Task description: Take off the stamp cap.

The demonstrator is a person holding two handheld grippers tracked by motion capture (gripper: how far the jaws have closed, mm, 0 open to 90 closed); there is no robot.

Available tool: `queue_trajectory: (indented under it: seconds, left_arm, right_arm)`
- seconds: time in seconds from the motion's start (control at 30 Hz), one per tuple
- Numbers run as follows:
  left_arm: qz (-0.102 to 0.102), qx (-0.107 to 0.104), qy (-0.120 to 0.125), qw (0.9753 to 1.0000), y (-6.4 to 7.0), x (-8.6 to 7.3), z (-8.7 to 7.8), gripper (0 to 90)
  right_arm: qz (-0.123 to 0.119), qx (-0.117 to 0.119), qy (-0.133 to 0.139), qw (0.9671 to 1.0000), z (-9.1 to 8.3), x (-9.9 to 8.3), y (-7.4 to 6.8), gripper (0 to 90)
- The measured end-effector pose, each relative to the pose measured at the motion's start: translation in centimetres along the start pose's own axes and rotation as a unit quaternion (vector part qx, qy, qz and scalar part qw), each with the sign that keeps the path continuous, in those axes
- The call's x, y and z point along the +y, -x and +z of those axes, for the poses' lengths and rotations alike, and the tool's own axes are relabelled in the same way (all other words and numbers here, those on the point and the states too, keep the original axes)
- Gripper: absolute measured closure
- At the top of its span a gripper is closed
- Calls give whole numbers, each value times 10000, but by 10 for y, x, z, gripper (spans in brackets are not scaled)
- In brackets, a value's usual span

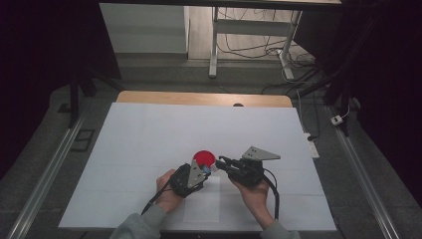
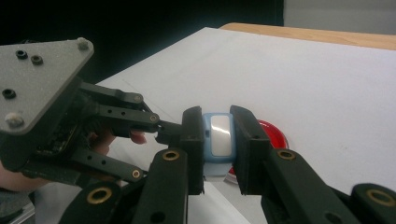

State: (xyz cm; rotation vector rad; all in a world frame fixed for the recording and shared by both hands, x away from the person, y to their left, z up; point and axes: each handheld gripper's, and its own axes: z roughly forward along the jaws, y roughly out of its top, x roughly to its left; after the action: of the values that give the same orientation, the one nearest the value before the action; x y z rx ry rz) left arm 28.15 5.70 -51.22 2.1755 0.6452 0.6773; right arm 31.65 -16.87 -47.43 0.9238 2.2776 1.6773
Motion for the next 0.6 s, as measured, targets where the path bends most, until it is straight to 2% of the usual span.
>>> queue_trajectory:
  seconds: [0.1,0.23,0.33,0.6]
  left_arm:
    - [-172,-26,50,9998,-5,-2,-5,666]
    - [-278,-46,124,9995,-12,-4,-11,665]
    - [-442,-116,199,9988,-18,-6,-17,665]
    - [-651,-206,156,9975,-32,-11,-38,664]
  right_arm:
    - [36,36,58,10000,-2,1,1,754]
    - [-53,87,50,9999,-5,0,2,754]
    - [-81,91,59,9999,-8,0,4,754]
    - [-77,142,-27,9999,-12,-4,9,754]
